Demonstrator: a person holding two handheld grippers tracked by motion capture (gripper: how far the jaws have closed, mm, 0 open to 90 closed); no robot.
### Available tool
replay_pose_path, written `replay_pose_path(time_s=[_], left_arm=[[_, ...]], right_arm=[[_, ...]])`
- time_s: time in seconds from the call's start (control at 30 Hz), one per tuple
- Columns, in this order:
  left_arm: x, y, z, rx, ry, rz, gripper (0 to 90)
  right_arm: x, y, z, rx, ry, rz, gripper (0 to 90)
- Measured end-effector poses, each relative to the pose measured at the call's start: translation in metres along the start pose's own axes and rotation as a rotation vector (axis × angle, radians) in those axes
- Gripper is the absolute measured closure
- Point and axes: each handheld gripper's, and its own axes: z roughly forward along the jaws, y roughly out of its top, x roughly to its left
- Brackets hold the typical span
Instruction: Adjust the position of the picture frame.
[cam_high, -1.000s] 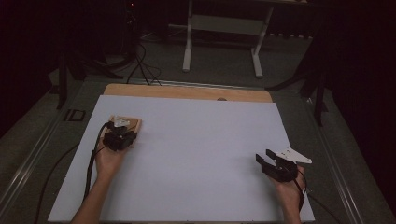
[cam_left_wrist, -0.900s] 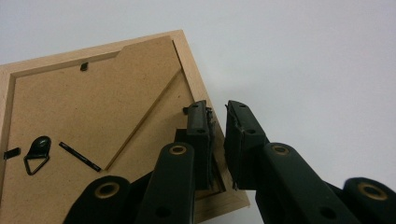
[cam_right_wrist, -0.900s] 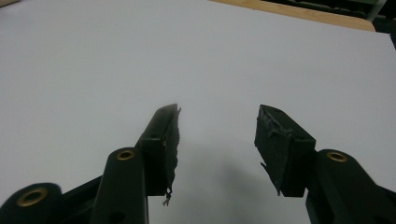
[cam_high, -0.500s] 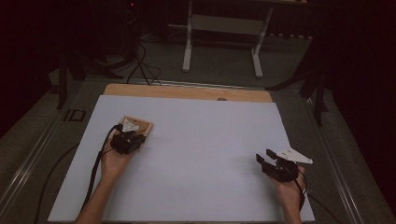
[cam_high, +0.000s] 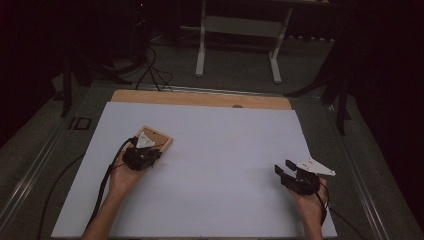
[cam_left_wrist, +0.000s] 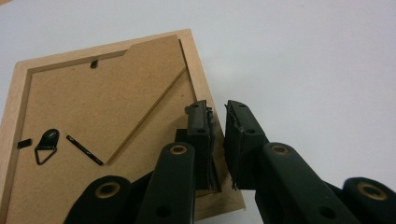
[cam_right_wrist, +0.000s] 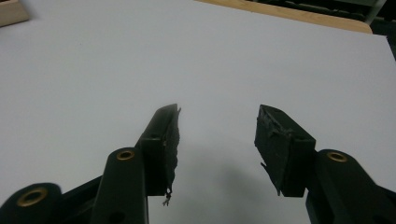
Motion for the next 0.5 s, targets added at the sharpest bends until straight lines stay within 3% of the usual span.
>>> replay_pose_path(time_s=[0.1,0.27,0.5], left_arm=[[-0.0023,-0.0023,-0.0019,-0.004,-0.020,0.012,80.8],[-0.0027,-0.0038,-0.0029,-0.011,-0.042,-0.018,77.8],[-0.0087,0.0056,0.0050,0.001,0.002,-0.030,72.4]], right_arm=[[0.0000,0.0000,-0.0002,-0.001,0.000,0.000,49.1],[-0.0001,0.0000,-0.0001,0.000,0.000,0.000,49.0],[0.0004,0.0000,0.0000,0.001,0.000,-0.001,48.9]])
